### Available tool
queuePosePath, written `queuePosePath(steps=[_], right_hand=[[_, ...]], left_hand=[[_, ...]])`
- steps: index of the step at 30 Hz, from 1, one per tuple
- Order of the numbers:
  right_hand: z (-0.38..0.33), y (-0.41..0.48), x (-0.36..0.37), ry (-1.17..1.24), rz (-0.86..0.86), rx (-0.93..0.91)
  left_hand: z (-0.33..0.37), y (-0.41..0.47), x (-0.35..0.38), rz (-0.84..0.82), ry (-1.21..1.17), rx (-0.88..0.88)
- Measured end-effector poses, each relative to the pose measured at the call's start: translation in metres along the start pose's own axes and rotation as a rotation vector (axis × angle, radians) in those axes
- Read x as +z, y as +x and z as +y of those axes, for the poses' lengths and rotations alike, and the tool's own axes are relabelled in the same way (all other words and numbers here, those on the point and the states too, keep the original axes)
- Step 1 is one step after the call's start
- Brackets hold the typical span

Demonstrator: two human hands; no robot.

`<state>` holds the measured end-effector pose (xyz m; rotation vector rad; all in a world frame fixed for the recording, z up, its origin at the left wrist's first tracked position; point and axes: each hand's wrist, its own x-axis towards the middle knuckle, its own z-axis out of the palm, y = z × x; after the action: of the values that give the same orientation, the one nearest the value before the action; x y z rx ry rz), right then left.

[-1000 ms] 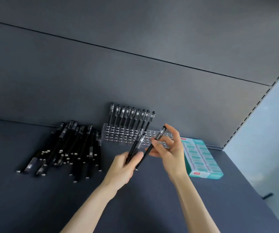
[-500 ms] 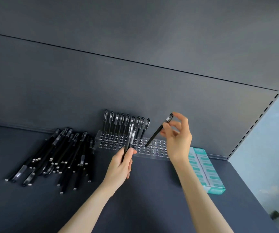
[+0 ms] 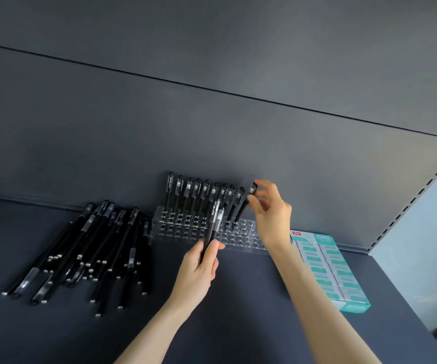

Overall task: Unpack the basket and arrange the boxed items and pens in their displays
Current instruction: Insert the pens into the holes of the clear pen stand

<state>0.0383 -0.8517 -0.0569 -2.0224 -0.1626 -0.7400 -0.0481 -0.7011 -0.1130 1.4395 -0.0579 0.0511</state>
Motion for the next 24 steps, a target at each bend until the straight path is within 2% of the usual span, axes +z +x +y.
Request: queuePosePath(steps=[8, 15, 18, 21, 24], right_hand=[[-0.004, -0.002, 0.0, -0.139, -0.076, -0.021], [-0.007, -0.013, -0.006, -0.144, -0.008, -0.049], [-0.012, -0.028, -0.013, 0.035, -0.021, 0.016], [-0.02, -0.044, -0.018, 0.293, -0.253, 0.202], [-0.022, -0.05, -0.023, 0.378, -0.298, 0.247]], left_hand=[[-0.001, 0.003, -0.002, 0.032, -0.014, -0.016], [0.001, 0.0, -0.001, 0.011, 0.012, -0.018], [0.003, -0.003, 0.0, -0.036, -0.01, -0.043], [0.005, -0.007, 0.004, -0.125, -0.024, -0.068], [0.006, -0.011, 0.008, -0.208, -0.032, -0.09]])
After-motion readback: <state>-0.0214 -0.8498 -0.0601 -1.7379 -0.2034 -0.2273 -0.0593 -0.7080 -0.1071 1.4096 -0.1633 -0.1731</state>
